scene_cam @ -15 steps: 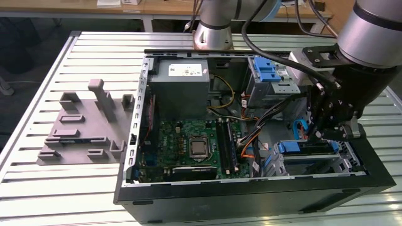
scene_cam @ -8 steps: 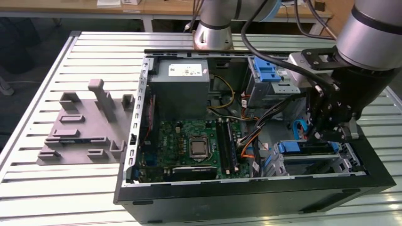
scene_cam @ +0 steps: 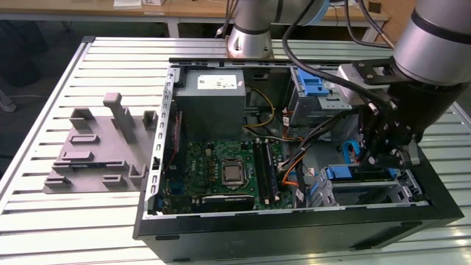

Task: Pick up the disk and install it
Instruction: 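Insert the second disk wire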

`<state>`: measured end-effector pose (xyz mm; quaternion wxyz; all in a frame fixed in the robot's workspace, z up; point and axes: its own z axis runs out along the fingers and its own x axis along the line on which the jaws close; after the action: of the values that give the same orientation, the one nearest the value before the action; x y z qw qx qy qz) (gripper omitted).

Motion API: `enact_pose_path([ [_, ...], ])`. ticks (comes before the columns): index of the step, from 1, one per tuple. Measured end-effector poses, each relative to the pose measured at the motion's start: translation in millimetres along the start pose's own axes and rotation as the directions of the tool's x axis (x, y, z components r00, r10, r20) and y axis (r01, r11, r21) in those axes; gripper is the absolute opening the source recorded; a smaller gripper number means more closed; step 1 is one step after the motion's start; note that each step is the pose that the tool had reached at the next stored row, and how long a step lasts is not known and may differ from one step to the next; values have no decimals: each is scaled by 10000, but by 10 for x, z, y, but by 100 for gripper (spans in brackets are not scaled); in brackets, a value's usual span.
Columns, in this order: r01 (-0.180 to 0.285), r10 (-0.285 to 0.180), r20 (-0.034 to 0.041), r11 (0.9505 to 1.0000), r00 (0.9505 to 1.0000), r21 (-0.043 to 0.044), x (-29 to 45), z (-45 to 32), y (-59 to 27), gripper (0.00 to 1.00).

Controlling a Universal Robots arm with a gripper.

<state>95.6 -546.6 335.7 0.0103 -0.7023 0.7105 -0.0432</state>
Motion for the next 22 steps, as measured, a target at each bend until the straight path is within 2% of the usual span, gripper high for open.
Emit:
enact_pose_path([
  [8,-15,15,48,10000,10000,-1,10,9,-8,16],
  [22,-79,79,73,10000,9999,-5,17,26,-8,16],
])
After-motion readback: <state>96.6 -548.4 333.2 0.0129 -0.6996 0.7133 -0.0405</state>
